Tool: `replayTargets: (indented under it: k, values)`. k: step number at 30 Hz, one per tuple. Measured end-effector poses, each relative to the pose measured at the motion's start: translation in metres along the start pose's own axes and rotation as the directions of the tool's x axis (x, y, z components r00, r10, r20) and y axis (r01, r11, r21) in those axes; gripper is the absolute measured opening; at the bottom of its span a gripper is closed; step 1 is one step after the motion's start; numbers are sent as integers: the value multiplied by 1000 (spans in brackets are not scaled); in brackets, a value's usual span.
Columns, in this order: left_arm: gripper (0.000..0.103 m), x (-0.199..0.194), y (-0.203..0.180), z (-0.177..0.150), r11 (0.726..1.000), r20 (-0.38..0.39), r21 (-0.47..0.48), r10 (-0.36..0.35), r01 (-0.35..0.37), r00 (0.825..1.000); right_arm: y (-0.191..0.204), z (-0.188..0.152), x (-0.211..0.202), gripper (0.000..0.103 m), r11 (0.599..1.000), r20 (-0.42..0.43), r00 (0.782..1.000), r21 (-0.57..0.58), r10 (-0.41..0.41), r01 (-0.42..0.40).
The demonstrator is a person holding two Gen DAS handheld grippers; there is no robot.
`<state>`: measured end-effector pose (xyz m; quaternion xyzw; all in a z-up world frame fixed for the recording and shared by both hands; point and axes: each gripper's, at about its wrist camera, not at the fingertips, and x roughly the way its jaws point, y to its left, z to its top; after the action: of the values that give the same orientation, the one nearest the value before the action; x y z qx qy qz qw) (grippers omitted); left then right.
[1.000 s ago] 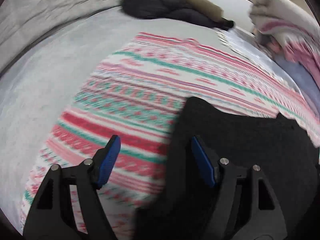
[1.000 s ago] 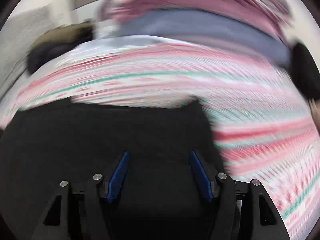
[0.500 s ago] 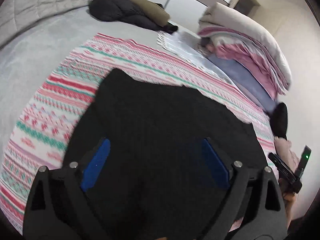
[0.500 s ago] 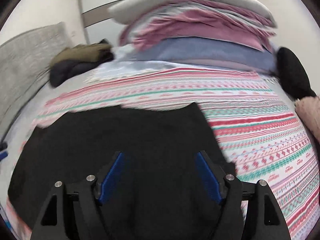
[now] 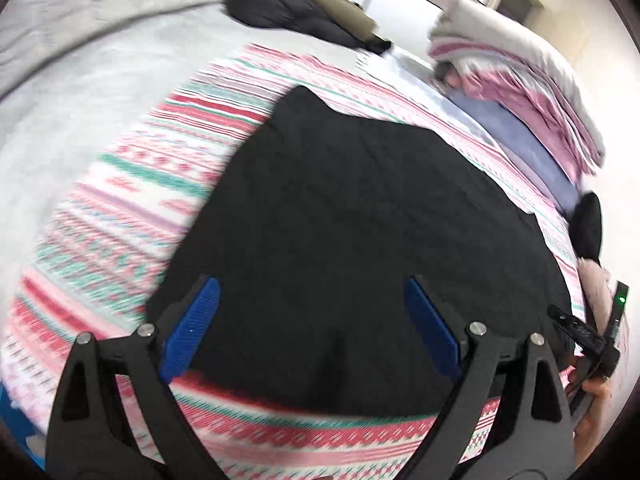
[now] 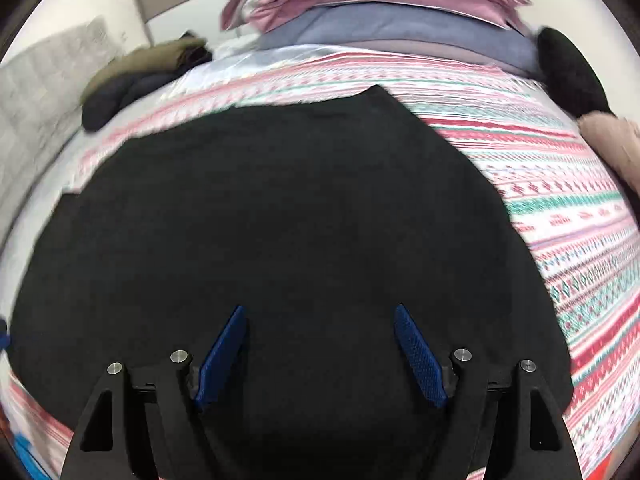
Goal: Fold large clothes
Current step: 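Open both tools and smooth the folded coat flat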
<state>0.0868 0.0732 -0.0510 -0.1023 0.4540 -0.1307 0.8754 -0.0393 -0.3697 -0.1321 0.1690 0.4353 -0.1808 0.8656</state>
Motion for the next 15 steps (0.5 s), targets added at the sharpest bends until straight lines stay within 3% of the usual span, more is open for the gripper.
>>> replayTargets:
  k: [3, 6, 9, 15]
  values:
    - [94, -9, 24, -10, 996, -45, -89, -3, -1, 999, -6, 3, -14, 78, 998, 24, 999, 50, 31, -32]
    - [94, -4, 52, -20, 964, -115, -256, -108, 76, 987, 2, 2, -29, 78, 998, 60, 997, 43, 50, -53]
    - [94, 6, 65, -30, 923, -157, -363, -194, 126, 968, 11, -3, -34, 78, 995, 76, 993, 38, 88, -91]
    - [94, 33, 60, -46, 868, -116, -455, -277, 197, 954, 27, -9, -25, 78, 990, 49, 990, 39, 135, -137]
